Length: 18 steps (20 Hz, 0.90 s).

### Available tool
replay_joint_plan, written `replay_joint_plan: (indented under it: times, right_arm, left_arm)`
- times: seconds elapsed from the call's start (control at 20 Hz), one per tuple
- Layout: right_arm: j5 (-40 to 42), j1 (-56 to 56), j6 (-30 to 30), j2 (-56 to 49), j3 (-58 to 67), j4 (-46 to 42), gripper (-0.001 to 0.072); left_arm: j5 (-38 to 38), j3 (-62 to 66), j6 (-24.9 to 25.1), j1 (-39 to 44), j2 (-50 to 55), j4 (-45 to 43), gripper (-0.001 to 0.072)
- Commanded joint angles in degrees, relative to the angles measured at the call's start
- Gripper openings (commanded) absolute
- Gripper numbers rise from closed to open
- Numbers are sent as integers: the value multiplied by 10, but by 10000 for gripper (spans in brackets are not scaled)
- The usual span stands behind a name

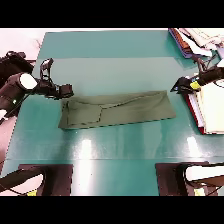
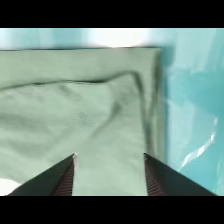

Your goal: Fold the shirts.

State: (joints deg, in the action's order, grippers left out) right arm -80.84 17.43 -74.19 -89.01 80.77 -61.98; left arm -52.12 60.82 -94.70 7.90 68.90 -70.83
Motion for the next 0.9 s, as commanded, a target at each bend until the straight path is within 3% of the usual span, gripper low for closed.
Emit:
replay_joint_plan:
  times: [0.0, 0.15, 0.4, 0.55, 0.6, 0.75, 0.85]
  right_arm:
    - [-57, 58, 28, -32, 5, 22, 511]
    - [-69, 90, 40, -72, -17, 44, 511]
    - [17, 90, 84, -90, -131, 131, 511]
    - [40, 63, 108, -90, -163, 175, 504]
    - [40, 50, 116, -90, -163, 186, 446]
    - [44, 14, 134, -71, -162, 203, 93]
    - [51, 8, 137, -32, -162, 205, 19]
  left_arm:
    - [-17, 14, 3, 9, 4, 18, 20]
    - [-6, 14, 2, 46, 5, 25, 22]
    - [19, 13, -14, 127, 28, 36, 22]
    - [63, 13, -13, 161, 66, 86, 21]
    - [81, 13, -12, 169, 80, 104, 22]
    - [112, 31, -8, 190, 139, 149, 21]
    - [106, 67, -5, 205, 184, 149, 21]
